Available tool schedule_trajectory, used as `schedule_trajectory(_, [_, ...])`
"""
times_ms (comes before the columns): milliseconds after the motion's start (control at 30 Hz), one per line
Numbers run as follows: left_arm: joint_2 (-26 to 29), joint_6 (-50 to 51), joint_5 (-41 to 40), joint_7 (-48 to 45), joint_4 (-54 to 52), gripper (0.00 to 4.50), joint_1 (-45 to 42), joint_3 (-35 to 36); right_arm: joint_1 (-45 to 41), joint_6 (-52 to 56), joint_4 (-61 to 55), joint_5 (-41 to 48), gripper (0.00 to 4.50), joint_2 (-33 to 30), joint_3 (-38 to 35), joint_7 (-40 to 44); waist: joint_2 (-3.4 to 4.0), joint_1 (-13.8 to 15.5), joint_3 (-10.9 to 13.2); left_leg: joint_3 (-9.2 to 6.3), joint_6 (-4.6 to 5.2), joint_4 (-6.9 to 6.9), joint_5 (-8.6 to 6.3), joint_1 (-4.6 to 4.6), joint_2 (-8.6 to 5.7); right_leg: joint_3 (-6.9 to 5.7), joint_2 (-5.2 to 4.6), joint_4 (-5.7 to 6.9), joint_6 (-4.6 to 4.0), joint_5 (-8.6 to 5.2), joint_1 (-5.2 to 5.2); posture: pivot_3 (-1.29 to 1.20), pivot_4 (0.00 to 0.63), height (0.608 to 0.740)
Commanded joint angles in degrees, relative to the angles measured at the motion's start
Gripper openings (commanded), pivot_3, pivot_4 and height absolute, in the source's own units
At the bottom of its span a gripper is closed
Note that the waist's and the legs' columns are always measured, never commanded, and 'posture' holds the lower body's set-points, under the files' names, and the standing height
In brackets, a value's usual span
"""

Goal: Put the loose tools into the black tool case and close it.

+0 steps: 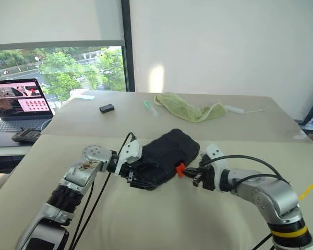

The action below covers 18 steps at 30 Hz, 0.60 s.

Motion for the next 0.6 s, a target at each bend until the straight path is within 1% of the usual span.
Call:
schedule_trajectory(33, [0.4,0.9,1.1,0.1,-0.1,4.50,1.1,-0.8,-3.4,-4.0,4.0,-2.4,0.05,1.5,2.2,0.6,0.00,-0.1,0.0,0.00,0.00,0.00,0.00,-0.02,0.00,0.00,0.00,-0.01,0.00,0.00,0.00,0.00,0.150,0.740])
schedule_trajectory(200, [0.5,1.3,1.1,0.3,-0.9,4.50,1.8,-0.8,-5.8,-6.6,7.4,-4.2,0.05,3.3,3.8,1.9,0.00,-1.2,0.0,0.01,-0.06,0.02,0.04,0.08,0.03,0.07,0.06,0.04,-0.04,0.03,0.03,0.00,0.150,0.740])
schedule_trajectory(367, [0.5,1.8,1.0,0.5,-1.7,4.50,2.5,-0.8,-6.8,-7.5,8.3,-4.8,0.05,4.5,3.7,2.7,0.00,-1.6,0.0,0.02,-0.13,-0.01,0.08,0.14,0.10,0.12,0.11,0.16,-0.07,0.05,0.00,0.00,0.150,0.740])
schedule_trajectory(500, [0.5,2.6,0.6,1.8,-2.0,4.50,3.3,0.2,-5.2,-10.1,9.2,-6.2,0.05,4.9,4.2,3.6,0.00,-1.6,0.0,0.02,-0.13,-0.02,0.08,0.15,0.10,0.12,0.09,0.18,-0.08,0.05,-0.02,0.00,0.150,0.740])
schedule_trajectory(600, [0.8,3.3,0.4,3.0,-3.1,4.50,5.0,0.6,-3.6,-13.8,11.0,-7.6,0.05,7.1,4.5,3.2,0.00,-1.6,0.0,0.02,-0.13,-0.04,0.08,0.16,0.10,0.12,0.09,0.17,-0.08,0.05,-0.02,0.00,0.150,0.740])
